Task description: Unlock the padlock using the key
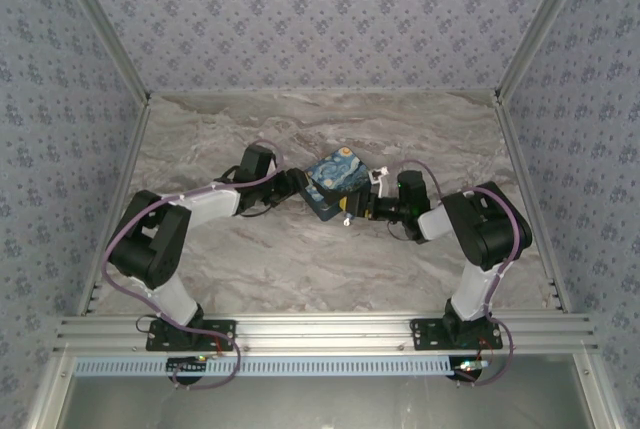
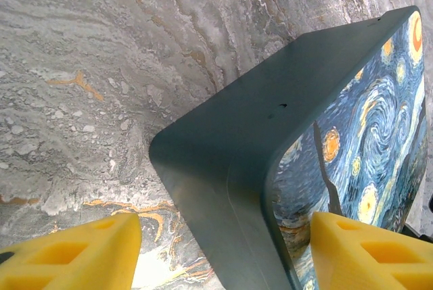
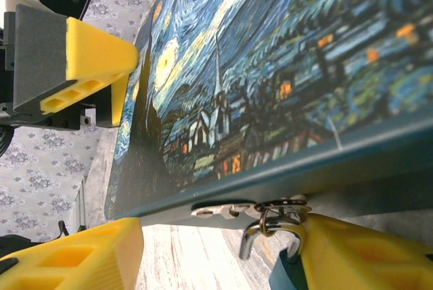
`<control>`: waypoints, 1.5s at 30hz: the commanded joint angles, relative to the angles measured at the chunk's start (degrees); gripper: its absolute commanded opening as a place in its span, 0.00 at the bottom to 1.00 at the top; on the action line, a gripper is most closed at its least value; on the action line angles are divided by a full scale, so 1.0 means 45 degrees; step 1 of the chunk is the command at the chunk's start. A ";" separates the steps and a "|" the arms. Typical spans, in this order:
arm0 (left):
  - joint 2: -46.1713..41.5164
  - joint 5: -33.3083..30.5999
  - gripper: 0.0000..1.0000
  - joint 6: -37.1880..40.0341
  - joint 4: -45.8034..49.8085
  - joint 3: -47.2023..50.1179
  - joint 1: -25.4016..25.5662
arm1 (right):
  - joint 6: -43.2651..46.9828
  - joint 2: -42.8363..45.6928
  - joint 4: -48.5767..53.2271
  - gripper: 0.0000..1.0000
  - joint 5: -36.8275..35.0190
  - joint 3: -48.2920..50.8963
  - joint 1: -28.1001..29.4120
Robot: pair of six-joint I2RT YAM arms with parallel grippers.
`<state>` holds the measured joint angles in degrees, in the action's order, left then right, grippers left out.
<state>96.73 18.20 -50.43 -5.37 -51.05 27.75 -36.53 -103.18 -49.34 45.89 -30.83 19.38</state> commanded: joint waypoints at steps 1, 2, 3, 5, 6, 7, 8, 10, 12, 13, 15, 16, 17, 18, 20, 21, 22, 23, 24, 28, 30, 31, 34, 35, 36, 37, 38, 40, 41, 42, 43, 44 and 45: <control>0.0048 -0.0430 0.65 0.0094 0.1250 0.0479 -0.0036 | -0.0162 0.0186 -0.0534 0.59 0.0154 0.0152 -0.0072; 0.0048 -0.0442 0.65 0.0093 0.1250 0.0483 -0.0035 | -0.0174 0.0193 -0.0590 0.57 0.0154 0.0169 -0.0068; 0.0029 -0.0431 0.65 0.0062 0.1253 0.0476 -0.0038 | -0.0182 0.0213 -0.0634 0.56 0.0149 0.0203 -0.0086; 0.0009 -0.0443 0.65 0.0058 0.1251 0.0488 -0.0044 | -0.0177 0.0213 -0.0685 0.55 0.0146 0.0230 -0.0096; 0.0009 -0.0450 0.65 0.0071 0.1271 0.0503 -0.0033 | -0.0183 0.0211 -0.0724 0.54 0.0135 0.0259 -0.0092; 0.0009 -0.0450 0.65 0.0067 0.1271 0.0503 -0.0043 | -0.0184 0.0213 -0.0762 0.54 0.0144 0.0288 -0.0107; 0.0006 -0.0460 0.65 0.0069 0.1271 0.0503 -0.0034 | -0.0180 0.0211 -0.0805 0.53 0.0135 0.0325 -0.0114; 0.0004 -0.0468 0.65 0.0065 0.1290 0.0495 -0.0038 | -0.0216 0.0224 -0.0942 0.52 0.0098 0.0436 -0.0127; 0.0009 -0.0453 0.65 0.0056 0.1289 0.0498 -0.0033 | -0.0266 0.0230 -0.1113 0.51 0.0086 0.0540 -0.0147; 0.0006 -0.0454 0.65 0.0055 0.1279 0.0498 -0.0043 | -0.0295 0.0262 -0.1209 0.50 0.0095 0.0598 -0.0147; 0.0009 -0.0456 0.65 0.0070 0.1292 0.0490 -0.0033 | -0.0299 0.0309 -0.1293 0.49 0.0076 0.0687 -0.0148; 0.0027 -0.0469 0.65 0.0067 0.1290 0.0471 -0.0035 | -0.0279 0.0311 -0.1320 0.48 0.0086 0.0702 -0.0158; 0.0023 -0.0470 0.65 0.0067 0.1290 0.0468 -0.0033 | -0.0276 0.0323 -0.1300 0.47 0.0093 0.0713 -0.0161; 0.0028 -0.0458 0.65 0.0055 0.1291 0.0480 -0.0044 | -0.0260 0.0330 -0.1315 0.46 0.0093 0.0733 -0.0165; 0.0029 -0.0450 0.65 0.0074 0.1290 0.0475 -0.0033 | -0.0249 0.0339 -0.1371 0.46 0.0078 0.0777 -0.0168; 0.0028 -0.0461 0.65 0.0077 0.1290 0.0479 -0.0039 | -0.0257 0.0352 -0.1398 0.45 0.0090 0.0796 -0.0165; 0.0028 -0.0468 0.65 0.0078 0.1290 0.0482 -0.0034 | -0.0260 0.0352 -0.1431 0.45 0.0077 0.0835 -0.0182; 0.0028 -0.0469 0.65 0.0074 0.1290 0.0472 -0.0036 | -0.0267 0.0379 -0.1445 0.45 0.0075 0.0840 -0.0176; 0.0028 -0.0451 0.65 0.0057 0.1290 0.0484 -0.0034 | -0.0276 0.0387 -0.1486 0.45 0.0056 0.0864 -0.0194; -0.0006 -0.0455 0.65 0.0063 0.1290 0.0504 -0.0033 | -0.0266 0.0380 -0.1554 0.42 0.0028 0.0905 -0.0180; -0.0011 -0.0454 0.65 0.0071 0.1290 0.0493 -0.0036 | -0.0294 0.0388 -0.1548 0.38 0.0029 0.0894 -0.0180; -0.0011 -0.0450 0.65 0.0064 0.1293 0.0501 -0.0038 | -0.0289 0.0389 -0.1536 0.37 0.0020 0.0879 -0.0165; -0.0030 -0.0450 0.65 0.0057 0.1290 0.0481 -0.0034 | -0.0264 0.0340 -0.1462 0.33 -0.0002 0.0844 -0.0169; -0.0030 -0.0451 0.65 0.0067 0.1291 0.0484 -0.0034 | -0.0266 0.0313 -0.1421 0.31 -0.0022 0.0830 -0.0165; -0.0030 -0.0452 0.65 0.0059 0.1293 0.0484 -0.0038 | -0.0262 0.0268 -0.1381 0.29 -0.0041 0.0801 -0.0165; -0.0040 -0.0452 0.65 0.0050 0.1290 0.0484 -0.0035 | -0.0253 0.0254 -0.1322 0.27 -0.0065 0.0768 -0.0155; -0.0050 -0.0452 0.65 0.0053 0.1290 0.0474 -0.0033 | -0.0245 0.0205 -0.1251 0.26 -0.0071 0.0747 -0.0151; -0.0060 -0.0450 0.65 0.0052 0.1310 0.0501 -0.0044 | -0.0260 0.0136 -0.1193 0.22 -0.0155 0.0713 -0.0119; -0.0072 -0.0451 0.65 0.0043 0.1320 0.0494 -0.0036 | -0.0255 0.0109 -0.1201 0.21 -0.0199 0.0718 -0.0124; -0.0088 -0.0451 0.65 0.0058 0.1327 0.0491 -0.0022 | -0.0260 0.0097 -0.1203 0.20 -0.0236 0.0718 -0.0097; -0.0089 -0.0469 0.65 0.0067 0.1329 0.0491 -0.0033 | -0.0262 0.0096 -0.1193 0.17 -0.0288 0.0709 -0.0087; -0.0108 -0.0502 0.65 0.0073 0.1345 0.0498 -0.0028 | -0.0261 0.0074 -0.1169 0.14 -0.0331 0.0717 -0.0092; -0.0113 -0.0524 0.65 0.0070 0.1349 0.0499 -0.0023 | -0.0271 0.0076 -0.1136 0.12 -0.0388 0.0727 -0.0091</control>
<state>96.29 18.00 -50.59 -5.61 -50.52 27.75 -38.17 -102.76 -52.80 44.31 -27.03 18.98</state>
